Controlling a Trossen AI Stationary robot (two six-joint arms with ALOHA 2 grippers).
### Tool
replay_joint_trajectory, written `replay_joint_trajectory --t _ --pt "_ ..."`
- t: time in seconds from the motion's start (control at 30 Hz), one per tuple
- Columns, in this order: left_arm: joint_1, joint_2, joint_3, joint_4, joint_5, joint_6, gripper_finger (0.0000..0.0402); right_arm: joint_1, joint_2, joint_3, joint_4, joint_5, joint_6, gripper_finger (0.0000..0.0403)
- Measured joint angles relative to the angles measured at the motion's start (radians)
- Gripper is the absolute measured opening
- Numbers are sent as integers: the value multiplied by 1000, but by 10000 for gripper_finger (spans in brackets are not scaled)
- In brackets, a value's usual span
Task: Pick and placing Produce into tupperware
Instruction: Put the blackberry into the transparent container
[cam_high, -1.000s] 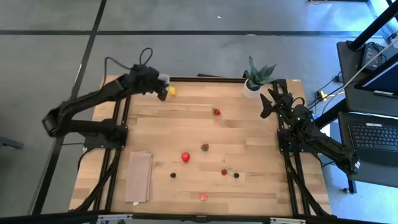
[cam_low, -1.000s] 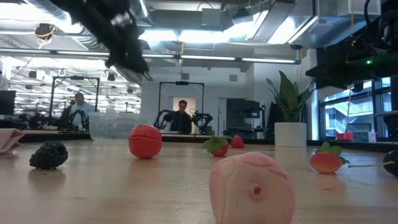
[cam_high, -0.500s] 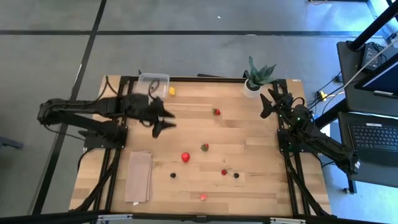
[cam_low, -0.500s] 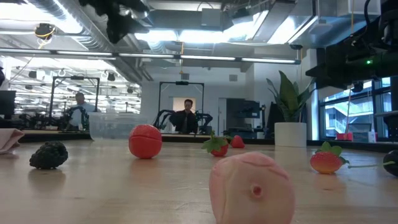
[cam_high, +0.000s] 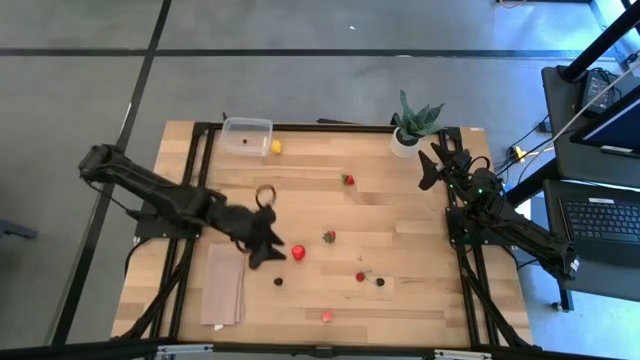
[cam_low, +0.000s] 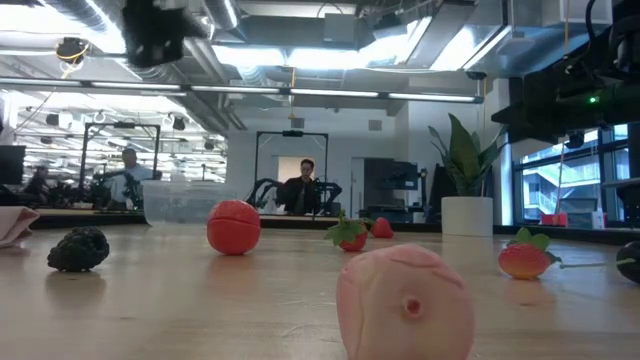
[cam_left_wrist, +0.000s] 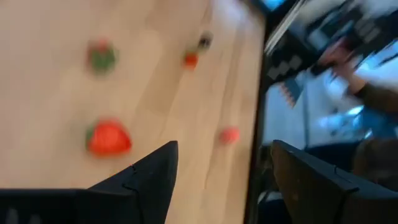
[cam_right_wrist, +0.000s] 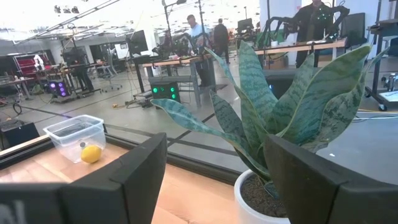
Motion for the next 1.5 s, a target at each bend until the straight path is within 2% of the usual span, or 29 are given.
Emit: replay_joint_trajectory --t 0.27,0.4,0.5,0.67,0.77,0.83,1.0,1.5 --pt "-143 270 0 -33 -8 -9 245 0 0 0 0 0 -1 269" --pt "-181 339 -1 -58 -11 -75 245 0 0 0 0 0 -3 269" --pt "-199 358 8 -77 -58 -87 245 0 0 0 0 0 -2 269" --pt "-204 421 148 -271 -158 25 245 0 0 0 0 0 -1 269" --pt "-202 481 248 -388 -177 123 245 0 0 0 0 0 -1 269" --pt "-199 515 290 -409 -176 130 245 0 0 0 0 0 -2 269" --pt "-199 552 300 -343 -159 77 245 0 0 0 0 0 -1 269" --pt "-199 577 300 -357 -110 51 245 0 0 0 0 0 -4 269"
